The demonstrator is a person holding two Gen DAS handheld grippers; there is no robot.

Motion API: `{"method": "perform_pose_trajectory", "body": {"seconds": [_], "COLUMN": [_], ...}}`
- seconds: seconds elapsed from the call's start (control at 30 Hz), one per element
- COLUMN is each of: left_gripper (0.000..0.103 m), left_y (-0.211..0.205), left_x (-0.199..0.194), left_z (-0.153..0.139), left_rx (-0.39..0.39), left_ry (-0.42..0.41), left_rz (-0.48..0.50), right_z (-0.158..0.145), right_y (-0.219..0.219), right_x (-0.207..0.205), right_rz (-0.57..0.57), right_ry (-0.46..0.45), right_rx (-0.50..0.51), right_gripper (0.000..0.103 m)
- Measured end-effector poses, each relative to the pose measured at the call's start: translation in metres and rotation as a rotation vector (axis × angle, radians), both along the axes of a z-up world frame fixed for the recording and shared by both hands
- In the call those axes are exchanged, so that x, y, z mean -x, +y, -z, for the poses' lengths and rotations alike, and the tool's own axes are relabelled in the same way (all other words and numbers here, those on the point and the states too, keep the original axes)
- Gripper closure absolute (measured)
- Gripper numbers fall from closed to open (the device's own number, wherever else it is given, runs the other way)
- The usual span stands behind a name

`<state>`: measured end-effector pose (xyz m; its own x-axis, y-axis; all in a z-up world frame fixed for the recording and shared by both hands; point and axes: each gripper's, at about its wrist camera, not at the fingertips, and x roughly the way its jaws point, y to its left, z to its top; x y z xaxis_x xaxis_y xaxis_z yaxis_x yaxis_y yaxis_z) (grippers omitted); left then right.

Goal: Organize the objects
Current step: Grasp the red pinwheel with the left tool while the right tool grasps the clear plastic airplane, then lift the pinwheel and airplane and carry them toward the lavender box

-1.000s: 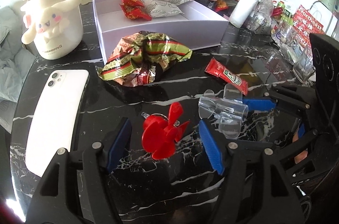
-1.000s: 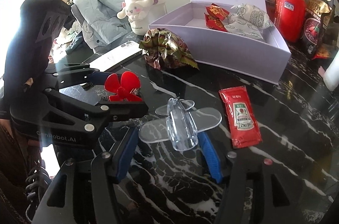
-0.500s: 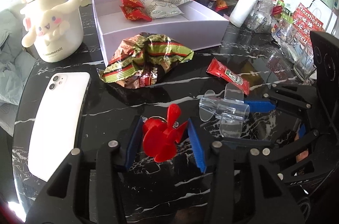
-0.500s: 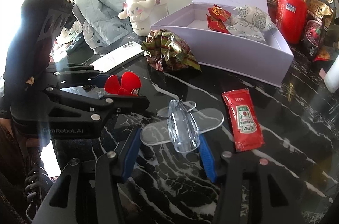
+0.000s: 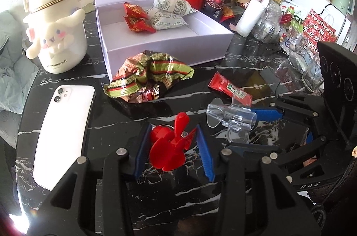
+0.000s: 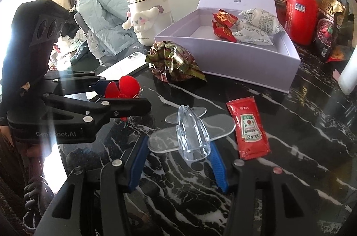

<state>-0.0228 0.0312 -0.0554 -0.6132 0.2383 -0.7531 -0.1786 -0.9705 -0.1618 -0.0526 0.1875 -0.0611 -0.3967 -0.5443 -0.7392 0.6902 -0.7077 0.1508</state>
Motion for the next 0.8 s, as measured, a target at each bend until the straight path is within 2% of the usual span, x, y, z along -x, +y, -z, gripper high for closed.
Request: {"method": "perform_pose_trajectory", "body": {"seconds": [0.33, 0.8], "left_gripper": [0.063, 0.063], "left_y": [0.006, 0.034], "left_x": [0.002, 0.01], "left_z": [-0.016, -0.045], "left_rx": [0.014, 0.023], "left_ry": [0.021, 0.063], "left_rz": [0.004, 0.064], "right_z": [-0.017, -0.046], "right_y": [0.007, 0.036], "right_x": [-0.003, -0.007], "right_rz": [0.011, 0.072], "right_ry": [0.027, 0.074], "right_rx": [0.014, 0.026], "right_gripper": [0.049, 0.049]}}
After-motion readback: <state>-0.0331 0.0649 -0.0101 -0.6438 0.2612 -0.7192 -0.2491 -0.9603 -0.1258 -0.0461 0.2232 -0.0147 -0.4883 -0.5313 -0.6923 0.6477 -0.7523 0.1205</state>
